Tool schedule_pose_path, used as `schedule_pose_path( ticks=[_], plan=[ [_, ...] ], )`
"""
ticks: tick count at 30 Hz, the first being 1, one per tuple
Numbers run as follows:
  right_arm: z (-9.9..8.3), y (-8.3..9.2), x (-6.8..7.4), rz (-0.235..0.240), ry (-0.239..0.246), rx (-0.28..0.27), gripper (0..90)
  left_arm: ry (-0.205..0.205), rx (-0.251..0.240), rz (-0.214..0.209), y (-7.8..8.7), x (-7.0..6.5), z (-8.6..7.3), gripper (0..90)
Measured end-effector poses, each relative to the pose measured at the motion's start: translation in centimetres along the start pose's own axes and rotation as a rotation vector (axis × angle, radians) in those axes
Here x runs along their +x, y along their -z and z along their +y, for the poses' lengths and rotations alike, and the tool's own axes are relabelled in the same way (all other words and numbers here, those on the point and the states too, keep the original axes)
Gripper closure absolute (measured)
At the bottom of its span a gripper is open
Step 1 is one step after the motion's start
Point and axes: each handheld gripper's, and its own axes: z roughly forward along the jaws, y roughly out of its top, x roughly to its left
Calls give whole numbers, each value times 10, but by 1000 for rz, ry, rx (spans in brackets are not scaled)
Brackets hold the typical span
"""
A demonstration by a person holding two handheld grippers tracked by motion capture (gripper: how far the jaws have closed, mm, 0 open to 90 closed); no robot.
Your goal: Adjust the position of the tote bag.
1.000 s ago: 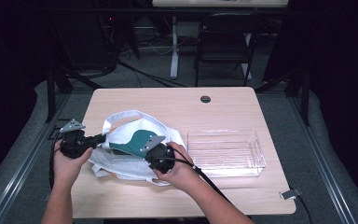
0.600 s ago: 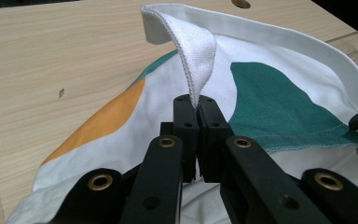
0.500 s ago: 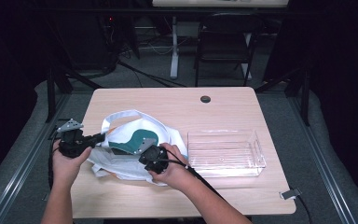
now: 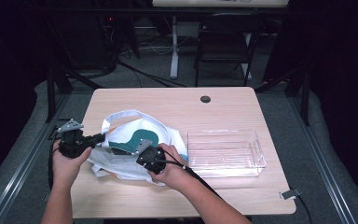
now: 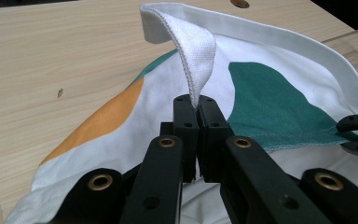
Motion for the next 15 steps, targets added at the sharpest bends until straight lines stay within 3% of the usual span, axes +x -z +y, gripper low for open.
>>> schedule_pose_path(
  ticks=[7,15],
  plan=[
    [1,2,-2,9,-26,-12,881,-9,5,3,0,0,0,879],
    [4,6,-7,6,-39,-19,892,-12,9,3,-1,-1,0,878]
  ],
)
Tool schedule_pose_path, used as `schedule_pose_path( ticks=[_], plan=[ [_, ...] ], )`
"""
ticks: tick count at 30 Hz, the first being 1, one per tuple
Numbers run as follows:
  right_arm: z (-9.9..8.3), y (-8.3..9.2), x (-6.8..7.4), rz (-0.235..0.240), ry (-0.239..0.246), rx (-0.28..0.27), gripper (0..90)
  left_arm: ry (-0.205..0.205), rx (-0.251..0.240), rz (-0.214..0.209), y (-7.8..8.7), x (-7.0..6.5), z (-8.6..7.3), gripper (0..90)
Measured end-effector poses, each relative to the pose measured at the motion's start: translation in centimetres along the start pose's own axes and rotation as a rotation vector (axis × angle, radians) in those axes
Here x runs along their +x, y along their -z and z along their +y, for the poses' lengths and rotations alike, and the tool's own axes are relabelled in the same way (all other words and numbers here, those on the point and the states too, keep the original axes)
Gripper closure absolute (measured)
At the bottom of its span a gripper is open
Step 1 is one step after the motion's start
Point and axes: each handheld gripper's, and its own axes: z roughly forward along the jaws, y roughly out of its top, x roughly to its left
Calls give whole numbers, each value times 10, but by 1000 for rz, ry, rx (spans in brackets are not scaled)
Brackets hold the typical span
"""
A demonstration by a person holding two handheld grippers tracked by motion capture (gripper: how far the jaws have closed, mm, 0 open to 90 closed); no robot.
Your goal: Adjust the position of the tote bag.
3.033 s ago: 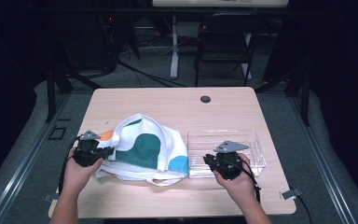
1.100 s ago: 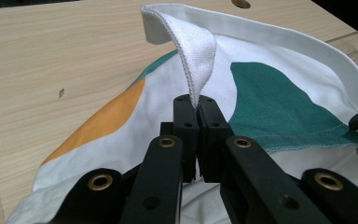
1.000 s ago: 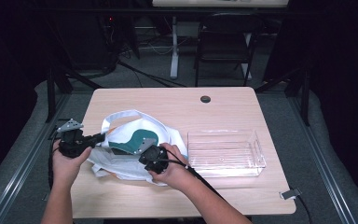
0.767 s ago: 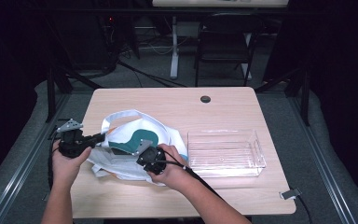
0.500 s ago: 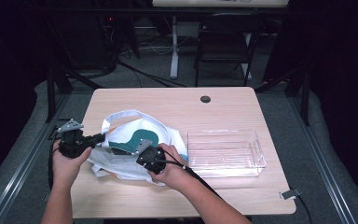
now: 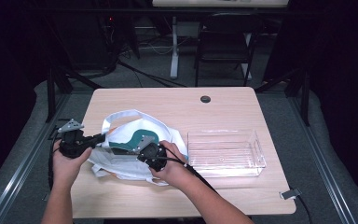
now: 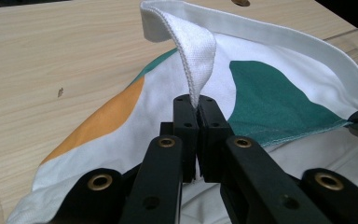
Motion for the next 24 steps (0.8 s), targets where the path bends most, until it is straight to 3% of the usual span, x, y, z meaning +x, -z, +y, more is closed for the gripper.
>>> schedule_pose_path(
  ticks=[12,14,24],
  plan=[
    [4,7,-6,-5,-25,-23,893,-30,17,6,-2,-3,0,801],
    [6,10,-8,-10,-26,-26,894,-33,7,-10,-2,-3,0,727],
    [13,17,-15,-20,-29,-40,894,-28,-50,-4,11,-2,1,601]
  ],
)
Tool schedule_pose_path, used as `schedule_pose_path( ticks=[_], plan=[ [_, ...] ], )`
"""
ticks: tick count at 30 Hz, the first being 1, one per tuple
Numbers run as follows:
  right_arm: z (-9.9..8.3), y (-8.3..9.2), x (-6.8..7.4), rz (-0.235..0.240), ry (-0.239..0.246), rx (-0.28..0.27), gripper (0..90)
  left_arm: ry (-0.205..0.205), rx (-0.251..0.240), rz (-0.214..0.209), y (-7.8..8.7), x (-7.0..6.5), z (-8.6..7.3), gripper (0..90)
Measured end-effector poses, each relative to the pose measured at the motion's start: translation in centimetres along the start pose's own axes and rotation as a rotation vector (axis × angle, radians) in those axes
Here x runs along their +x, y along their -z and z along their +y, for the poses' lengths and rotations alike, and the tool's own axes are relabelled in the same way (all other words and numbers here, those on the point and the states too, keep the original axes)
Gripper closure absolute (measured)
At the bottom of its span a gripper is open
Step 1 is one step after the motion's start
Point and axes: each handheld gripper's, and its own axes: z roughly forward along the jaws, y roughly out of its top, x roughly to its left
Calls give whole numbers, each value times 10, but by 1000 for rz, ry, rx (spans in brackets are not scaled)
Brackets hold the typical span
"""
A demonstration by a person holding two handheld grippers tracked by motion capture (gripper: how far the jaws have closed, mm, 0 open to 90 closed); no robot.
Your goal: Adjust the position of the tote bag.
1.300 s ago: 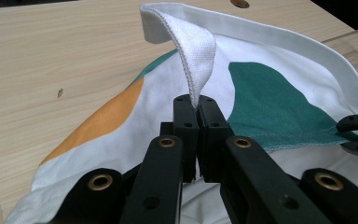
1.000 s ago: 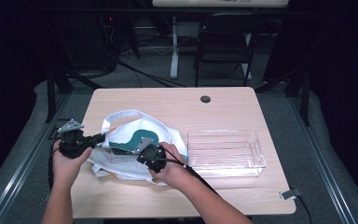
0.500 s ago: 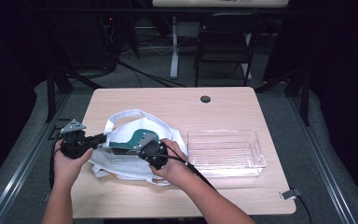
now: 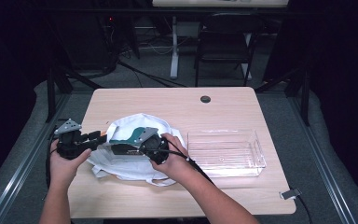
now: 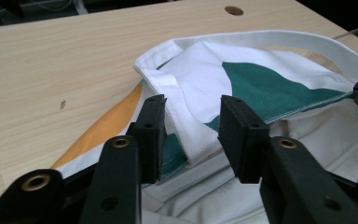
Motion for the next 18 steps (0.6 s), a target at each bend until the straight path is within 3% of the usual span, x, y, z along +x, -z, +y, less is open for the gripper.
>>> schedule_pose_path(
  ticks=[5,18],
  plan=[
    [5,3,-4,-7,-8,-9,894,-16,-13,22,7,2,-1,555],
    [15,5,-14,-22,-30,-25,894,-3,-15,79,13,11,-8,499]
  ],
)
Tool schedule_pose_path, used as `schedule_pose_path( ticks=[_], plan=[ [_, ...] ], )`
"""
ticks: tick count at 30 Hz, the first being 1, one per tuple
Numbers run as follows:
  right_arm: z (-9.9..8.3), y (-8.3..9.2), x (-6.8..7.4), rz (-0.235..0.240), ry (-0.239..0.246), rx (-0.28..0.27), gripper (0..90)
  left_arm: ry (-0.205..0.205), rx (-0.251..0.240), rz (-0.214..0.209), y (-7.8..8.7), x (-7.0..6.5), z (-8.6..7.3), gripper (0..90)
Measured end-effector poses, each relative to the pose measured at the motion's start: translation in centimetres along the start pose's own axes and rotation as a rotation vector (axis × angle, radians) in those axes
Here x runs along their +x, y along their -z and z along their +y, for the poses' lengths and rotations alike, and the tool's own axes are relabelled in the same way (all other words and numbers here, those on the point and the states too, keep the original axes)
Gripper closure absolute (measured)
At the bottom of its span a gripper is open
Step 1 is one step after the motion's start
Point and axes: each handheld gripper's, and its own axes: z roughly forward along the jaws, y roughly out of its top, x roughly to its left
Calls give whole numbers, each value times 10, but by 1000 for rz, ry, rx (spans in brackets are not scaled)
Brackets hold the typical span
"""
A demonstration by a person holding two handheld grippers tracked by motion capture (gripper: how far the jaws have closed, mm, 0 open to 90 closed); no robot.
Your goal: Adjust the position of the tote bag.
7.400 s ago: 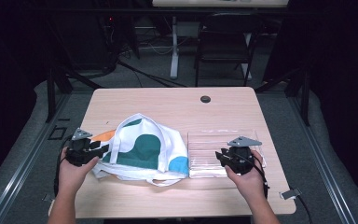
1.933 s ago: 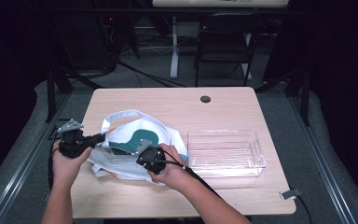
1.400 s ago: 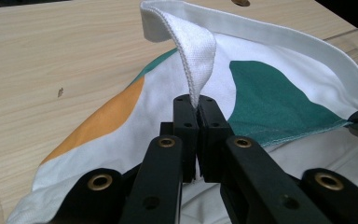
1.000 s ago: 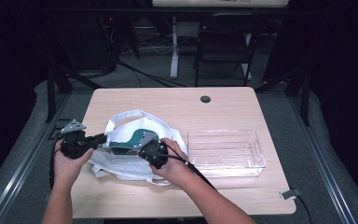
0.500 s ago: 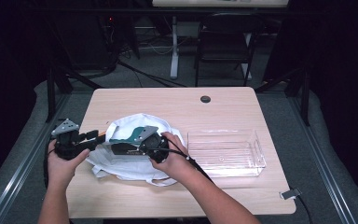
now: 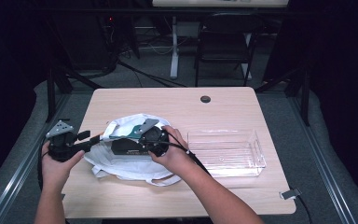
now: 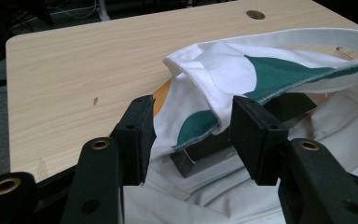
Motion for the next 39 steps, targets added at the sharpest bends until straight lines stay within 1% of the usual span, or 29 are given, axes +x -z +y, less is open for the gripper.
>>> schedule_pose_path(
  ticks=[1,5,6,9,11,13,15,16,18,21,24,29,31,34,37,39],
  plan=[
    [1,1,-2,0,6,8,894,-2,2,3,0,1,0,495],
    [4,0,-4,-6,-8,-4,894,-2,6,10,0,2,-2,485],
    [5,0,-5,-10,-3,3,895,-3,8,14,-1,3,-3,481],
    [7,0,-8,-11,-9,1,894,-3,15,21,-3,5,-4,475],
    [8,0,-10,-17,-9,1,894,-12,22,29,-4,6,-5,470],
    [8,0,-12,-14,-24,-8,894,-14,30,40,-6,7,-7,466],
    [9,0,-15,-12,-22,5,894,-21,36,52,-8,8,-8,459],
    [9,-1,-15,-13,-27,1,894,-26,39,58,-9,8,-8,457],
    [9,-2,-17,-14,-28,2,894,-42,49,75,-11,9,-9,454],
    [10,-2,-19,-15,-32,4,894,-58,50,90,-14,9,-10,438],
    [11,-2,-20,-17,-30,8,894,-86,56,113,-17,10,-10,434],
    [11,-3,-21,-22,-34,7,894,-125,71,113,-23,8,-10,432],
    [11,-3,-22,-23,-34,10,894,-156,70,125,-26,7,-8,424],
    [11,-3,-22,-26,-35,10,894,-186,76,122,-30,7,-8,422],
    [12,-3,-23,-28,-32,13,894,-203,80,120,-33,8,-8,422],
    [12,-4,-23,-29,-35,10,894,-206,86,123,-36,9,-9,422]
  ],
)
